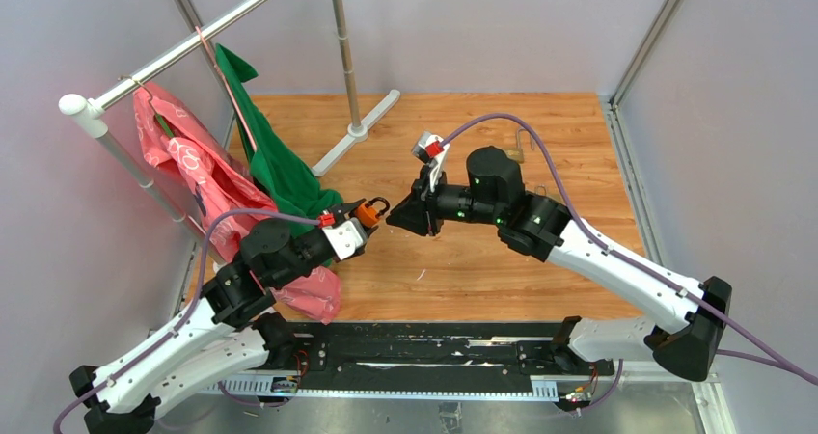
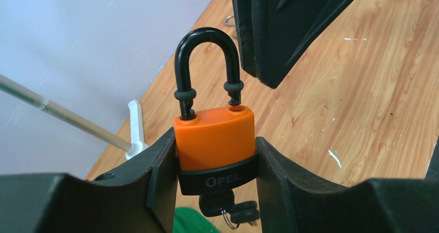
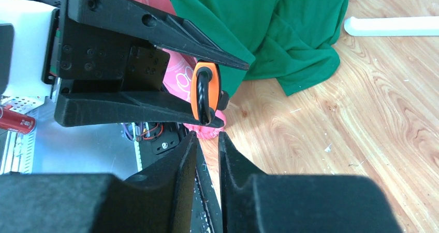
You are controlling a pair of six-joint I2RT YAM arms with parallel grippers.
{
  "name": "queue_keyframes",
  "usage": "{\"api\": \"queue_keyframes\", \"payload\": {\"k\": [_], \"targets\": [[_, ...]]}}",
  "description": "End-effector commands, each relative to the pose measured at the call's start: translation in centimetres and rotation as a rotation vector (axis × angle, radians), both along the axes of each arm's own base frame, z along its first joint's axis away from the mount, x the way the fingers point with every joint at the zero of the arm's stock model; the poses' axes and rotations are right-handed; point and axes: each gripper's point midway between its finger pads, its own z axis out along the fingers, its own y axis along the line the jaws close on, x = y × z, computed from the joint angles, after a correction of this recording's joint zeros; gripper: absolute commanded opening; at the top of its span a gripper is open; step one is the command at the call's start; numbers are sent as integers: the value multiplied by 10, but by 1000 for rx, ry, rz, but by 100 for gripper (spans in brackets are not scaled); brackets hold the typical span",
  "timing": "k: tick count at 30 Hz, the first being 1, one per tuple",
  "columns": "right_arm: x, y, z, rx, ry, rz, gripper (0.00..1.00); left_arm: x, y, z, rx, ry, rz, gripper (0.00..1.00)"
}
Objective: Lock with the key
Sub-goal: Lock the lock.
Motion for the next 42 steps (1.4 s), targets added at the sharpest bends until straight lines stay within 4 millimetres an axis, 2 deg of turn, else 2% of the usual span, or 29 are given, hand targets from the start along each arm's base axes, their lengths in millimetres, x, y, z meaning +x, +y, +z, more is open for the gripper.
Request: {"api": "queue_keyframes", "payload": {"k": [1,3,6,9,12,17,42], "targets": [[-3,-3,26,35,-57,3,27,2,6,16,-80,-31,36,0],[-4,-3,27,37,-58,3,33,2,7,14,-81,-26,38,0],[-4,-3,31,43,-64,7,49,3,7,15,-83,-28,42,0],[-4,-7,36,44,-79,-7,60,3,8,15,-85,-29,44,0],[2,-13,35,30,-97,-49,77,3,7,14,-88,-25,45,0],[5,-16,32,10,-101,-69,81,4,7,16,-88,-26,45,0],[3,-10,28,-9,-98,-28,80,6,6,19,-89,-27,50,0]]}}
